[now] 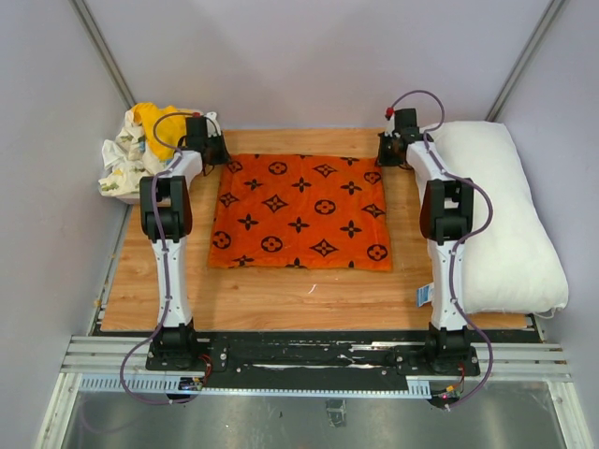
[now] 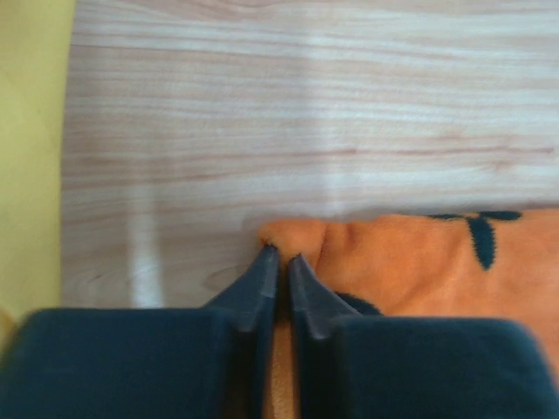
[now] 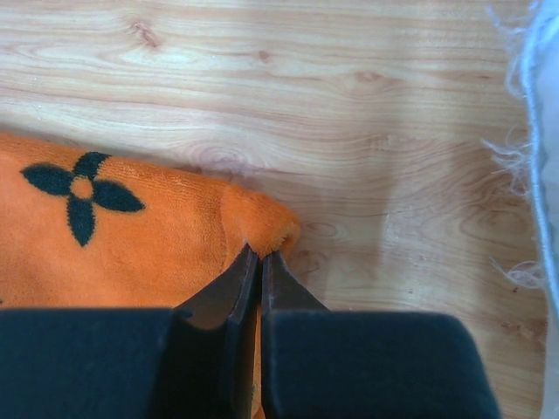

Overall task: Remove the pillowcase from the pillow
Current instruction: Fold the pillowcase at the center of the board.

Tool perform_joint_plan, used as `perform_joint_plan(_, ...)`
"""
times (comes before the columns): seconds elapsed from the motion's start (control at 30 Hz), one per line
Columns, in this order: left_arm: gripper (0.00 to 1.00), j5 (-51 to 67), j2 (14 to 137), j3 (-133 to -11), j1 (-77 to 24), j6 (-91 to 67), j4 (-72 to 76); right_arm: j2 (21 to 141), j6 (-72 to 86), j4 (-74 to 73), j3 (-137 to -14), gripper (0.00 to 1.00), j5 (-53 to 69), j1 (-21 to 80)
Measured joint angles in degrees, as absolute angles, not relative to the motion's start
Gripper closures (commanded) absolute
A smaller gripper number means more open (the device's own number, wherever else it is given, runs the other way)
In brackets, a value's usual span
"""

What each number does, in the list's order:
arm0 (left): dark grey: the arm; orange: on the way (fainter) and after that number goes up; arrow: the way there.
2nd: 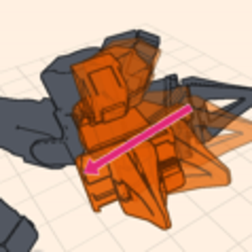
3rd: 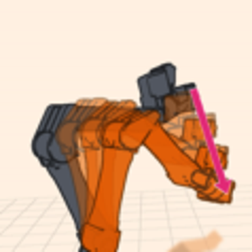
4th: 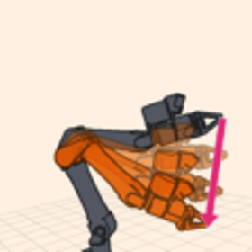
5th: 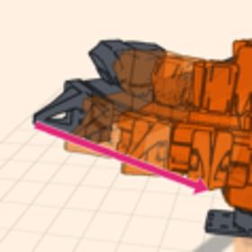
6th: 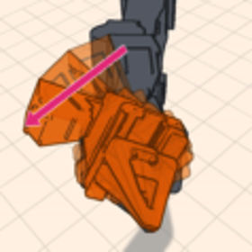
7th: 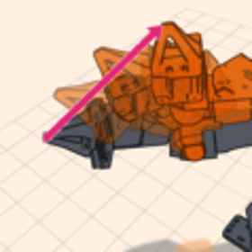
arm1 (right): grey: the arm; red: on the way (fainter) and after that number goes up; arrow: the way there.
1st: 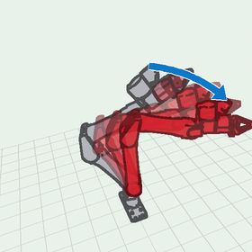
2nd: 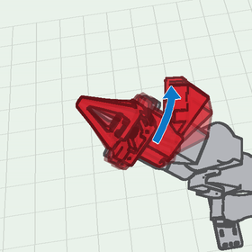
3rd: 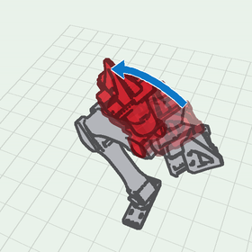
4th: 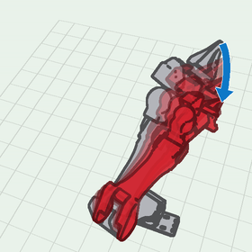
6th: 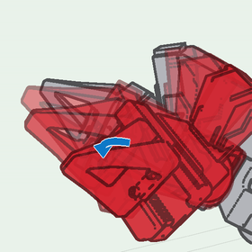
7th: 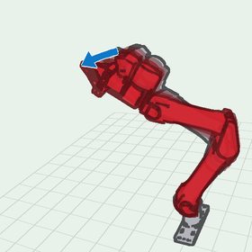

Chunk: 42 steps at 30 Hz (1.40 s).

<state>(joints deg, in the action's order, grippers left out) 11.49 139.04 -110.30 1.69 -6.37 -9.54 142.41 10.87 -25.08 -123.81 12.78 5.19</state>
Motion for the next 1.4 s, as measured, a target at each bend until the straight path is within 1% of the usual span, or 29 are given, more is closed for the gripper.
perform_joint_plan(0.33,1.00,17.3,140.6,-111.9,1.8,-6.9,-6.6,142.4,11.9,-24.0,-124.1,0.99,17.2,3.0)
perform_joint_plan(0.43,1.00,17.1,140.4,-111.5,1.8,-7.6,-4.2,142.5,12.2,-25.4,-127.1,0.99,18.2,2.3)
perform_joint_plan(0.57,1.00,16.4,138.3,-108.3,1.8,-8.2,0.0,142.4,12.2,-24.9,-132.2,0.99,19.1,1.8)
perform_joint_plan(0.7,1.00,16.5,133.6,-103.4,1.8,-9.2,4.1,141.4,12.2,-24.0,-131.7,0.99,19.1,1.5)
perform_joint_plan(0.83,1.00,16.3,126.5,-96.3,1.7,-10.0,9.4,137.3,12.2,-22.3,-124.1,0.99,19.0,1.5)
perform_joint_plan(1.03,1.00,15.9,114.2,-81.5,1.7,-12.0,19.1,125.4,13.6,-17.1,-107.3,0.99,18.8,1.5)
perform_joint_plan(1.1,1.00,15.6,110.8,-76.8,1.7,-12.5,21.6,121.9,14.1,-15.6,-103.9,0.99,18.8,1.5)
perform_joint_plan(1.4,1.00,13.7,103.0,-63.8,1.7,-15.5,25.8,107.2,15.6,-10.3,-88.5,0.99,19.5,1.5)
